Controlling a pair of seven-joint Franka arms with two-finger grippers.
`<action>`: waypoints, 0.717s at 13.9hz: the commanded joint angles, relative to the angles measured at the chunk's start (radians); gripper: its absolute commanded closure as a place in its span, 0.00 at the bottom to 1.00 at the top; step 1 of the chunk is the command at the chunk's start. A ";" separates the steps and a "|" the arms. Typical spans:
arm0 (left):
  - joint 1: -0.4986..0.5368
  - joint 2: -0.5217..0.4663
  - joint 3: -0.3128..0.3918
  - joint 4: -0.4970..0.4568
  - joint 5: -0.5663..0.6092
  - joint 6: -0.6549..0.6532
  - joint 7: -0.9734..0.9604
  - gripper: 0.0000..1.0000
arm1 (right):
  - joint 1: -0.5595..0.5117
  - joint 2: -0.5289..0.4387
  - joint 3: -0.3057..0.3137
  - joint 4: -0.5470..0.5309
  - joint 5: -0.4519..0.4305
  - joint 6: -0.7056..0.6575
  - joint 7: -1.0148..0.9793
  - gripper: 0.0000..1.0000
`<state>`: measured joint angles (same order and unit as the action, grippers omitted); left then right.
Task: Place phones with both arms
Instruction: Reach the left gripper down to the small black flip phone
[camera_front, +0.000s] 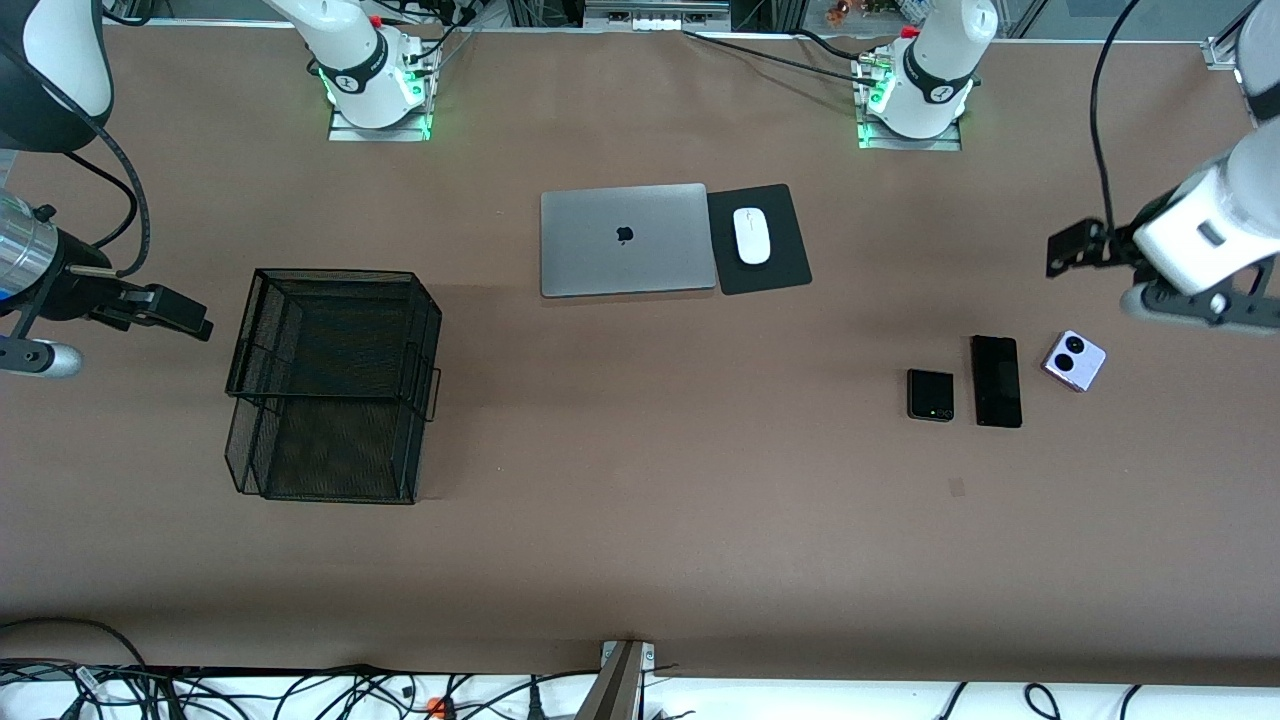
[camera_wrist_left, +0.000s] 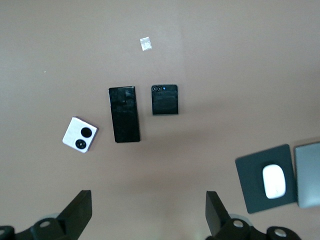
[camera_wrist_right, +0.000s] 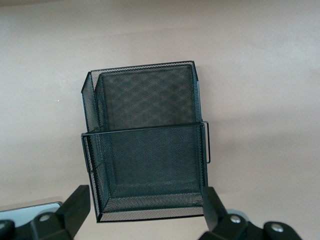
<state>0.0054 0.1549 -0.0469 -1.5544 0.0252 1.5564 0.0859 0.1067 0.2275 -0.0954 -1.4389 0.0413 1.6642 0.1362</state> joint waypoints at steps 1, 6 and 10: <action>0.048 0.014 0.001 -0.123 -0.008 0.149 0.066 0.00 | -0.005 -0.010 0.000 0.000 0.008 -0.008 -0.017 0.00; 0.076 0.116 0.002 -0.187 -0.010 0.303 0.077 0.00 | -0.005 -0.011 0.000 0.000 0.008 -0.008 -0.017 0.00; 0.073 0.136 0.001 -0.352 -0.016 0.552 0.051 0.00 | -0.010 -0.010 0.000 0.000 0.008 -0.008 -0.018 0.00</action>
<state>0.0780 0.3006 -0.0440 -1.8100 0.0252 1.9889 0.1422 0.1059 0.2274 -0.0967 -1.4385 0.0413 1.6642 0.1362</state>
